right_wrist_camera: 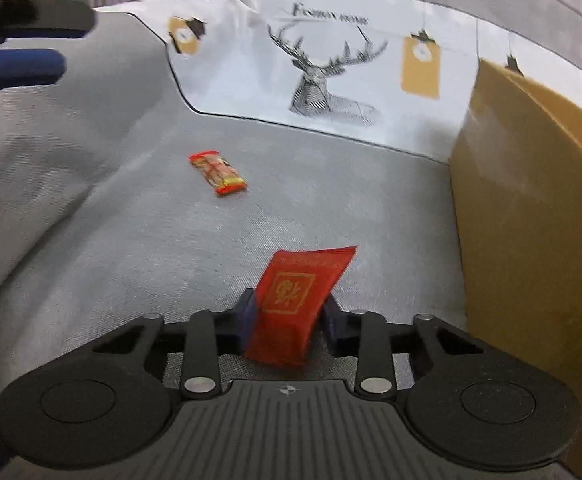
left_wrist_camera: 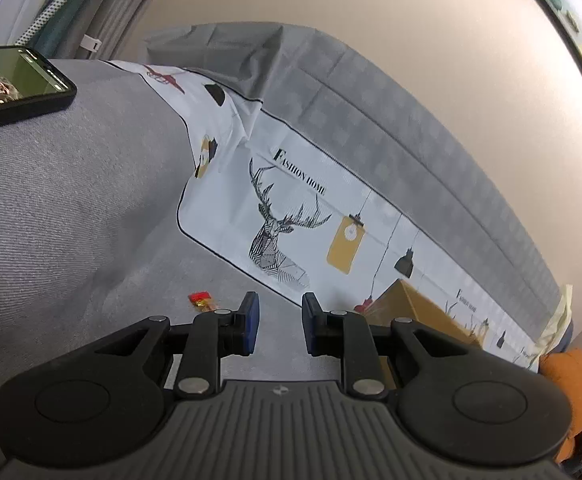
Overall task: Organize snacks
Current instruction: 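Grasp the red packet with the right gripper while the left grasps the orange-wrapped candy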
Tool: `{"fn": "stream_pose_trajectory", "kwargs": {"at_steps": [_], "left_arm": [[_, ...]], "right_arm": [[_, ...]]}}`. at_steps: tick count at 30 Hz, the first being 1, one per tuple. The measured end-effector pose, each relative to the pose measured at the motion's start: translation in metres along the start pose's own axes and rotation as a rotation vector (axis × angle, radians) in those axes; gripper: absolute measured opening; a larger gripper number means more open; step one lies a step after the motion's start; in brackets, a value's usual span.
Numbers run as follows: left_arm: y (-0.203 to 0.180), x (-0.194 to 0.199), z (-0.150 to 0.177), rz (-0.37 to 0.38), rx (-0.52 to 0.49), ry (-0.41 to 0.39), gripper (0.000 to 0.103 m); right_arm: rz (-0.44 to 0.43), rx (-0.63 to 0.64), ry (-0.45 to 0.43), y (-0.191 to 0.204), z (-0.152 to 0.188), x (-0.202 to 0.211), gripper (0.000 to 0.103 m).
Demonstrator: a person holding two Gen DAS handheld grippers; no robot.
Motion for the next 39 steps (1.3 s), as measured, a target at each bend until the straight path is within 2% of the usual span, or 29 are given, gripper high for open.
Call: {"fn": "stream_pose_trajectory", "kwargs": {"at_steps": [1,2,6,10,16,20,23,28,30,32,36,38,39], "left_arm": [[0.0,0.002,-0.001,0.006,0.005,-0.004,0.024],[0.0,0.004,0.0,0.009,0.005,-0.007,0.024],[0.006,0.007,0.002,-0.003,0.012,-0.003,0.024],[0.012,0.01,-0.002,-0.001,0.04,-0.004,0.024],[0.013,-0.004,-0.005,-0.031,0.049,0.034,0.024],[0.011,-0.037,0.002,-0.104,0.008,0.097,0.024],[0.013,-0.069,0.01,-0.146,0.001,0.118,0.024],[0.019,-0.122,0.024,-0.327,-0.073,0.158,0.024],[0.021,-0.135,0.022,-0.372,-0.078,0.153,0.029],[0.024,-0.147,0.02,-0.409,-0.087,0.141,0.042],[0.027,-0.17,0.021,-0.468,-0.131,0.149,0.045],[0.027,-0.181,0.023,-0.497,-0.166,0.154,0.054],[0.026,-0.183,0.023,-0.505,-0.184,0.148,0.055]], "right_arm": [[-0.014,-0.012,-0.004,-0.002,0.0,0.002,0.02],[-0.024,-0.022,-0.008,-0.004,-0.001,0.005,0.007],[-0.026,-0.028,-0.02,-0.011,-0.003,0.022,0.007],[-0.107,-0.074,-0.01,-0.023,0.004,0.037,0.007],[-0.146,-0.086,-0.019,-0.032,0.009,0.065,0.007],[-0.173,-0.06,-0.018,-0.031,0.02,0.081,0.007],[-0.19,-0.091,0.012,-0.032,0.033,0.074,0.007],[-0.209,-0.143,0.05,-0.027,0.037,0.052,0.007],[-0.214,-0.147,0.052,-0.025,0.035,0.045,0.008],[-0.221,-0.153,0.055,-0.025,0.034,0.04,0.008],[-0.221,-0.153,0.058,-0.028,0.034,0.031,0.008],[-0.218,-0.161,0.059,-0.029,0.034,0.028,0.008],[-0.217,-0.164,0.059,-0.029,0.034,0.028,0.008]]}}
Point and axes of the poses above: each gripper's, at about its wrist camera, not at the fingertips, and x roughly against the way its jaws point, y to its left, z to its underside, the point moved 4 cm from there along -x, roughly the way its jaws point, and after that the axes turned 15 degrees about x, right-handed, at the moved point
